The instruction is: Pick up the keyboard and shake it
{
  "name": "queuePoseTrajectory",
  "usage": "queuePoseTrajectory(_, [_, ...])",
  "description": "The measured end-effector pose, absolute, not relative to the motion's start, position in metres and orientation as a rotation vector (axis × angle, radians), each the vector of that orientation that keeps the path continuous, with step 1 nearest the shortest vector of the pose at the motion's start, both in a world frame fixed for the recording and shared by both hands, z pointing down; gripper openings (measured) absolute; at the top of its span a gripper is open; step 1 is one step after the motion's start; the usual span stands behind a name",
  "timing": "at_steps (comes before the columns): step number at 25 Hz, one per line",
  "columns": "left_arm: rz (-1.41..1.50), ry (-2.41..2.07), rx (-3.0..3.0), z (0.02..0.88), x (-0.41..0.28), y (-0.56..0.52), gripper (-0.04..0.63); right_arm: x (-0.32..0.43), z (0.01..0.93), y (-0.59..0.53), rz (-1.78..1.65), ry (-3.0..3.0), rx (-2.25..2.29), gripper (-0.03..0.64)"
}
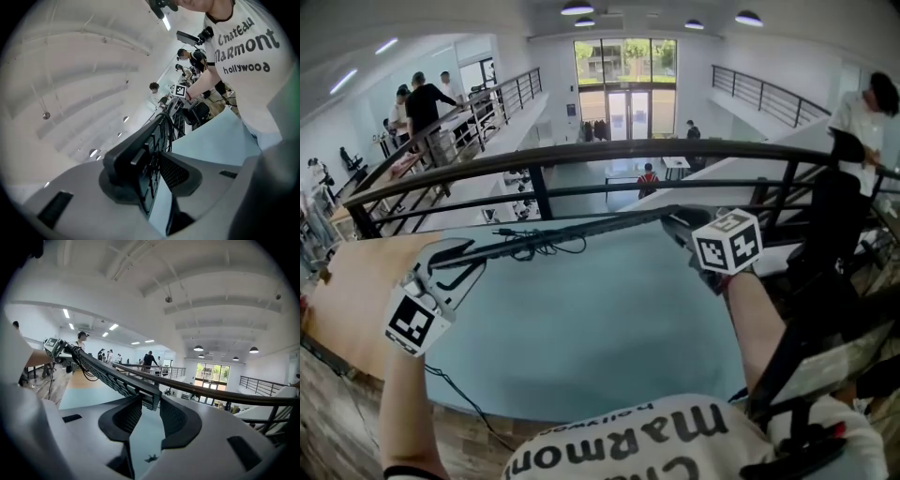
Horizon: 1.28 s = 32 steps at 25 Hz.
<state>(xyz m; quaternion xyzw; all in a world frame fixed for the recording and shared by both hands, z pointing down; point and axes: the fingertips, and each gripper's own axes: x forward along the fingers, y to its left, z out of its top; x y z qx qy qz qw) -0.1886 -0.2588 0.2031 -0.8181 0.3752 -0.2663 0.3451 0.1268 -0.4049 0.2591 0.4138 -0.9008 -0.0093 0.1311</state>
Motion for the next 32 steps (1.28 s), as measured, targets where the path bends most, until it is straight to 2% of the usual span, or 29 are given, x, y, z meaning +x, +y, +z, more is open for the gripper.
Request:
queuePoseTrajectory(17, [-0.746,0.834,-1.697,0.154,-0.171,-0.195,0.100,0.126,0.213,-0.374,-0.254,-2.800,1.314,0.135])
queuePoseTrajectory(32, [-0.784,0.864,-1.679,0.154,-0.170,-0.188,0.098,0.123,0.218,-0.374,-0.188,-2.827,1.307,0.135])
